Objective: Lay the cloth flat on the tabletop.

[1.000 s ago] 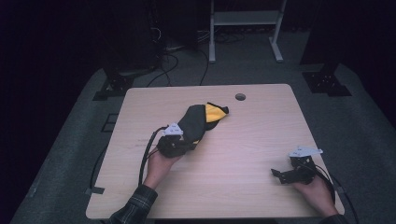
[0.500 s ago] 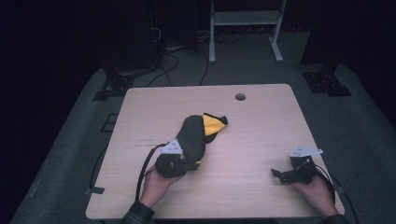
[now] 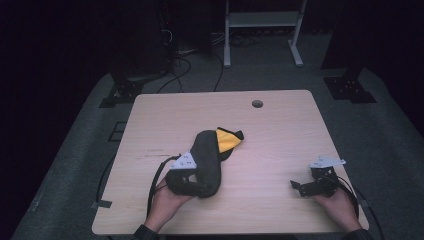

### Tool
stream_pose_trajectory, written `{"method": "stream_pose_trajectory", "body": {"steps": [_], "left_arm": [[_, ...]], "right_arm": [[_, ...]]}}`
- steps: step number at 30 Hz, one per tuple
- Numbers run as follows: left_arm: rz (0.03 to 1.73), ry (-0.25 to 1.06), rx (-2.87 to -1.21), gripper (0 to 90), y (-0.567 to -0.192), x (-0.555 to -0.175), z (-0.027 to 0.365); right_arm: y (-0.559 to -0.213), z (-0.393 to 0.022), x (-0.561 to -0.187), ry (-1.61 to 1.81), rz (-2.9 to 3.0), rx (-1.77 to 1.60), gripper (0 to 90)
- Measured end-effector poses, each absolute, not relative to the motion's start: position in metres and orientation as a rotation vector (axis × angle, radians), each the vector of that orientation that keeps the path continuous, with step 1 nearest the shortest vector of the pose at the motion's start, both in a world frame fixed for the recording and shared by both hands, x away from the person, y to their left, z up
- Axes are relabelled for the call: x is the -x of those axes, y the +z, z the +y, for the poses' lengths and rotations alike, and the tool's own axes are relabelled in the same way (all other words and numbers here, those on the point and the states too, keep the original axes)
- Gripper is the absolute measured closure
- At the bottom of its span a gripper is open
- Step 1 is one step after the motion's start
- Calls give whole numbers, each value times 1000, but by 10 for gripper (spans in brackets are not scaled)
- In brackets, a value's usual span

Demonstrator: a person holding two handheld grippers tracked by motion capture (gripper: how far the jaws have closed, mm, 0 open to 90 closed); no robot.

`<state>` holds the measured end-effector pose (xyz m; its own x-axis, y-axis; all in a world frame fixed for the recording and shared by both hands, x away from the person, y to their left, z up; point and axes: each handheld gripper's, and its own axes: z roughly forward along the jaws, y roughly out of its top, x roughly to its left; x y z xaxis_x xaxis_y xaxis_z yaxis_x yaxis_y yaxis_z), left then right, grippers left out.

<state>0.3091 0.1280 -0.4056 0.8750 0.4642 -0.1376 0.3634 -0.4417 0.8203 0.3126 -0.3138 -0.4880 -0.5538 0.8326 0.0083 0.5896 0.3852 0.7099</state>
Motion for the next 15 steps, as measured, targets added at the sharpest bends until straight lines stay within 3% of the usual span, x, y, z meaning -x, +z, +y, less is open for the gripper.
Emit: {"method": "stream_pose_trajectory", "body": {"steps": [7,15], "left_arm": [[658,232,-2088,355,-403,-347,109],[739,270,-2160,372,-426,-389,98]], "right_arm": [[-488,-314,-312,964,2299,-1237,0],[-488,-314,-312,965,2300,-1236,0]]}}
